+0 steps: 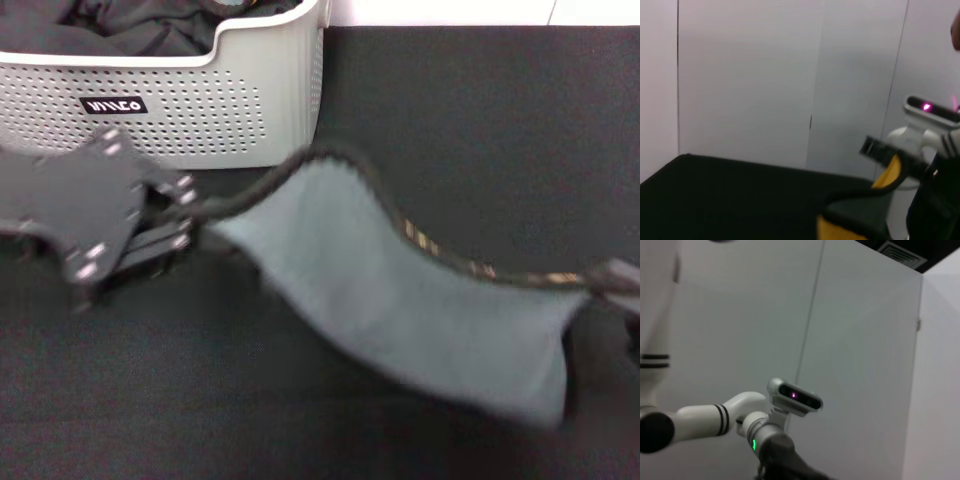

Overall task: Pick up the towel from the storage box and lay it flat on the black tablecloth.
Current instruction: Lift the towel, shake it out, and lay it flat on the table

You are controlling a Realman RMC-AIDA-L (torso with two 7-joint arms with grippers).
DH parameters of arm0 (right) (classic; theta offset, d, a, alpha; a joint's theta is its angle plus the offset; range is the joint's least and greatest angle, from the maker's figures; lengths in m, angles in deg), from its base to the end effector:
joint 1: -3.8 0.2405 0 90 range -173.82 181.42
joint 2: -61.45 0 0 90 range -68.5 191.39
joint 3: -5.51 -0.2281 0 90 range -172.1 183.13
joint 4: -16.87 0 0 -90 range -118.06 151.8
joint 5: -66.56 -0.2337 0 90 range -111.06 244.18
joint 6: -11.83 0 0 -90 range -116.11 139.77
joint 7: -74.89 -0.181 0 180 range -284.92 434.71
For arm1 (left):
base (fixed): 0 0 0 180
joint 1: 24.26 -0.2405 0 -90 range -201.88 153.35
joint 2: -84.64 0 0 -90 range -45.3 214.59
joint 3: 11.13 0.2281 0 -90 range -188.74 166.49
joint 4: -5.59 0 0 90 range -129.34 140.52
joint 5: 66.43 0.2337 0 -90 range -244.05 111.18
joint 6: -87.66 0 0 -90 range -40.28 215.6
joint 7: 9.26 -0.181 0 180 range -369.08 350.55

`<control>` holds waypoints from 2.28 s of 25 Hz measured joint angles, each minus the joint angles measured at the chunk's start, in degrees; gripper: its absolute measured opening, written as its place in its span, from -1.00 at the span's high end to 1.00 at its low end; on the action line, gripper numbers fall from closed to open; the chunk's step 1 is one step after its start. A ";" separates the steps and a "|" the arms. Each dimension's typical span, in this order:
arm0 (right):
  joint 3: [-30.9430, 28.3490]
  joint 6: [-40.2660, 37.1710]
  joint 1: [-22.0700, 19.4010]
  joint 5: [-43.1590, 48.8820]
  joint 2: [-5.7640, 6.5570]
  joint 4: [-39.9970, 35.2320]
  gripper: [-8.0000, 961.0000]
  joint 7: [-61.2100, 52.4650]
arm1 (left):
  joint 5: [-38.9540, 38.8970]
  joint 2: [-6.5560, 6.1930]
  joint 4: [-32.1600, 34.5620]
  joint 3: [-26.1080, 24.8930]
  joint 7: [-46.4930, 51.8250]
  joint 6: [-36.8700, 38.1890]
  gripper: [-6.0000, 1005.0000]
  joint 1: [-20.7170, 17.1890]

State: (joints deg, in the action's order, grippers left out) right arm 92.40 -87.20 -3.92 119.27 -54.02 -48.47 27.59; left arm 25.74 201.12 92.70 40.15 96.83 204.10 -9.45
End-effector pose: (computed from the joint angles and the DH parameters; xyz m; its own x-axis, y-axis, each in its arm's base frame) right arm 0.1696 0.2183 0.0310 0.5129 0.3541 -0.7820 -0.0526 -0.8963 -0.4404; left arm -0.1397 0.2649 0.1050 0.8734 0.1113 0.4741 0.1432 -0.9892 -0.0317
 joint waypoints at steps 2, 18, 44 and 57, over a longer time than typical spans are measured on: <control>-0.99 -0.98 -3.59 0.28 -0.45 -4.64 0.81 -1.43 | -3.39 -1.84 1.42 1.01 0.07 0.02 0.98 -2.50; 0.17 18.93 18.71 5.09 -0.18 19.32 0.80 -7.81 | 32.96 1.65 -18.34 -5.99 -0.43 -10.94 0.98 11.10; -1.26 33.85 36.42 5.56 0.13 36.06 0.78 -4.02 | 51.29 3.14 -24.65 -4.04 4.31 -30.32 0.96 19.04; -0.99 36.04 39.93 5.03 -0.65 41.31 0.77 -4.40 | 51.71 3.22 -29.62 4.93 6.59 -41.19 0.94 19.97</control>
State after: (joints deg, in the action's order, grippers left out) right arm 91.41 -51.17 36.02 124.30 -54.67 -7.16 23.19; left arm 77.45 204.34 63.07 45.07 103.42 162.91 10.52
